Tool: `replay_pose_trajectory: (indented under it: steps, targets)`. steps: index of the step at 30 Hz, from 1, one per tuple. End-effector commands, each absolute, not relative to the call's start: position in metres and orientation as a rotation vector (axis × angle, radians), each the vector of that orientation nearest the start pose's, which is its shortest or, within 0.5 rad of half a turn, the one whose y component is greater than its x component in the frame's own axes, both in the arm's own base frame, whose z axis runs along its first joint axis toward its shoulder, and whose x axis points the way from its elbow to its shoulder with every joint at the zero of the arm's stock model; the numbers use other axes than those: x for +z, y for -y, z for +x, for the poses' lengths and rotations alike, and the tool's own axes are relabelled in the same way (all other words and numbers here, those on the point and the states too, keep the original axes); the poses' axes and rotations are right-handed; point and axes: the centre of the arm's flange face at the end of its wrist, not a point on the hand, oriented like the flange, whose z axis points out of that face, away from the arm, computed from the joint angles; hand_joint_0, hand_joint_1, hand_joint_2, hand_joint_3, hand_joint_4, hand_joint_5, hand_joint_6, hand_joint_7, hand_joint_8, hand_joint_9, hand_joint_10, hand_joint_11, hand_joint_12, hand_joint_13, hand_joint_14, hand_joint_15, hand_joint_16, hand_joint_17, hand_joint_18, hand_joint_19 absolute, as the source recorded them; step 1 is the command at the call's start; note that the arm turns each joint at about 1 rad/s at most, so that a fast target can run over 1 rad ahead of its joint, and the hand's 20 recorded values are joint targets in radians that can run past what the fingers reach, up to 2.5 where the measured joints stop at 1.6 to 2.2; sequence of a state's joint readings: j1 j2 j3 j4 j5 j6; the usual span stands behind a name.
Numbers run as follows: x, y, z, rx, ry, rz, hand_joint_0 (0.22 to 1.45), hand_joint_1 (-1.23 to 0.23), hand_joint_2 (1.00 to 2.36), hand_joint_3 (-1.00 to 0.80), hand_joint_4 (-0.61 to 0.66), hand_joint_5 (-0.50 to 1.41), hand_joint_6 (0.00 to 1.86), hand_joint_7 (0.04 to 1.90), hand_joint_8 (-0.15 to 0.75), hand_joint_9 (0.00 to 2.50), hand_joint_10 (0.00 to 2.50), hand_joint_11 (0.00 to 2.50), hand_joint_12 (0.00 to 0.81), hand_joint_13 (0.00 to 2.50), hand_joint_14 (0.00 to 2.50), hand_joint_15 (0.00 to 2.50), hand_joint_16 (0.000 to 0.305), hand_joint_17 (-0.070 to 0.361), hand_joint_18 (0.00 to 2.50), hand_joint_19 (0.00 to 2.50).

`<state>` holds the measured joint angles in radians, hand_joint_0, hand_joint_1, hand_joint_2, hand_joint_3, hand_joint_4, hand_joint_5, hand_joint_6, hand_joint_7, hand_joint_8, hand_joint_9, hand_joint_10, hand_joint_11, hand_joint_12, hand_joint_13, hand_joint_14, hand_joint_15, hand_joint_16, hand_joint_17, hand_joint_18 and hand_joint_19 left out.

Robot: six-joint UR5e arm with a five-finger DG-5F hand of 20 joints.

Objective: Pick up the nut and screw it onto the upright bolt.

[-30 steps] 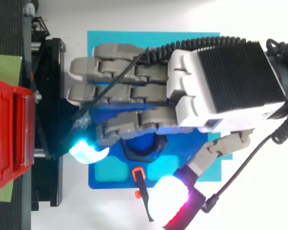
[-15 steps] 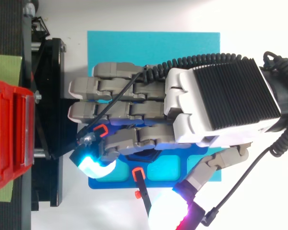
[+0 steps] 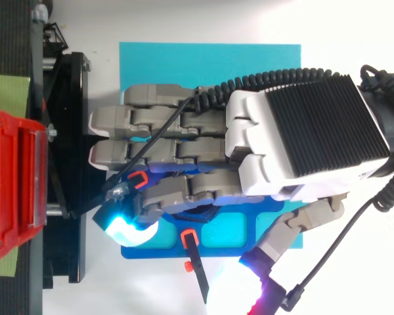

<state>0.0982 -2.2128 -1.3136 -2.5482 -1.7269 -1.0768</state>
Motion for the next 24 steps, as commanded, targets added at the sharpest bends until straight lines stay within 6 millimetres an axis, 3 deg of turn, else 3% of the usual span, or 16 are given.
replay_pose_trajectory:
  steps: [1,24]
  targets:
    - [0.2780,0.0462,0.7429,0.602,-1.385,0.141,0.45,-0.18,1.00,-0.50,0.20,-0.15,0.50,0.78,0.234,0.22,0.00,0.00,0.267,0.07,0.00,0.00,0.031,0.070,0.00,0.00]
    - [0.2735,0.0562,0.7388,0.606,-1.419,0.152,0.46,-0.20,1.00,-0.50,0.28,-0.09,0.50,0.82,0.249,0.42,0.00,0.00,0.227,0.23,0.00,0.00,0.025,0.055,0.00,0.00]
